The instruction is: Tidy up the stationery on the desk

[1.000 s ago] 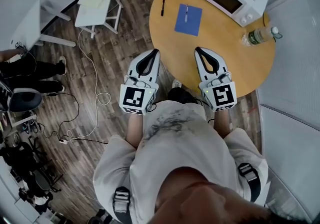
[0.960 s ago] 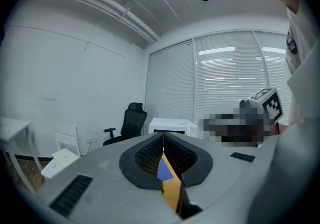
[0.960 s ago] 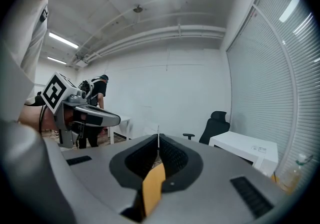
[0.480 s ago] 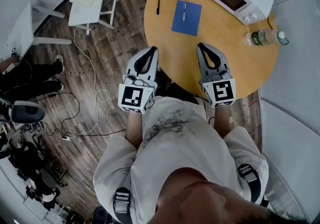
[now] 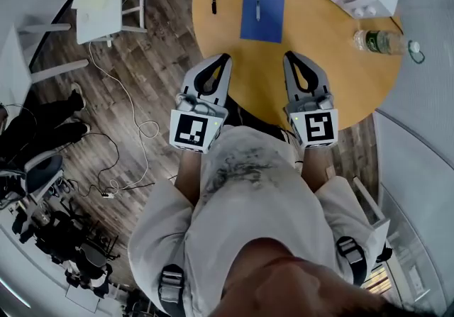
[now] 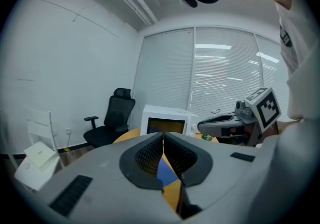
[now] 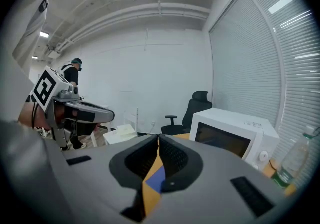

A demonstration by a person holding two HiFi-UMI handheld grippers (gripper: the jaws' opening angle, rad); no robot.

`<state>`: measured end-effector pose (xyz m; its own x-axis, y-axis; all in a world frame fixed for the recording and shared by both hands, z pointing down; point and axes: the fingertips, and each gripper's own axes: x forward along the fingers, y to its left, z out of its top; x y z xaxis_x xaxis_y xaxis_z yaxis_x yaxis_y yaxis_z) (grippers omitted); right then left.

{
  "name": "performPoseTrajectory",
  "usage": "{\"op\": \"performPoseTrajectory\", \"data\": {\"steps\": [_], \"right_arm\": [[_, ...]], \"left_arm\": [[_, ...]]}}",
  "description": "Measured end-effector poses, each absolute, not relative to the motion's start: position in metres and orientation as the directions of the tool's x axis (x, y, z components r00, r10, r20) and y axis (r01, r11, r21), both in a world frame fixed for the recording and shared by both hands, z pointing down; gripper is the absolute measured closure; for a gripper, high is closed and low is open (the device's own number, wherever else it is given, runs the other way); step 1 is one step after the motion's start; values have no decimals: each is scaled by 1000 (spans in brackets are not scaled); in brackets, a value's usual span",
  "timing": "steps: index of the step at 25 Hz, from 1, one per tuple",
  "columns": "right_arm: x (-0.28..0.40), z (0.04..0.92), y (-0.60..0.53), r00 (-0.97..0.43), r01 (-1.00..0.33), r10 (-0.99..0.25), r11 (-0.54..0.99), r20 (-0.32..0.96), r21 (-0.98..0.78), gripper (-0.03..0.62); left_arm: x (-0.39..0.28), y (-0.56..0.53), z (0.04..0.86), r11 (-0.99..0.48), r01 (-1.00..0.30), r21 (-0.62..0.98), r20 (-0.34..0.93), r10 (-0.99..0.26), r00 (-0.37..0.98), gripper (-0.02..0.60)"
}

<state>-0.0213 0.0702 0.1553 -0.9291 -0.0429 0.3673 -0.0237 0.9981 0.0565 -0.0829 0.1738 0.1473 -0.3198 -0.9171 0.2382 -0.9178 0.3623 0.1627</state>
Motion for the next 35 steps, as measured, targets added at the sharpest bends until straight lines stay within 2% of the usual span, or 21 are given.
{"op": "performPoseTrajectory", "data": {"steps": [20, 35], "right_arm": [[-87, 201, 30, -873, -221, -226, 973, 433, 64, 530], [-114, 249, 22, -808, -293, -292, 953, 512, 82, 528]], "left_arm": [[-147, 111, 211, 153, -959, 238, 305, -949, -76, 568], [-162, 89, 264, 26, -965, 262, 350, -934, 70, 568]]}}
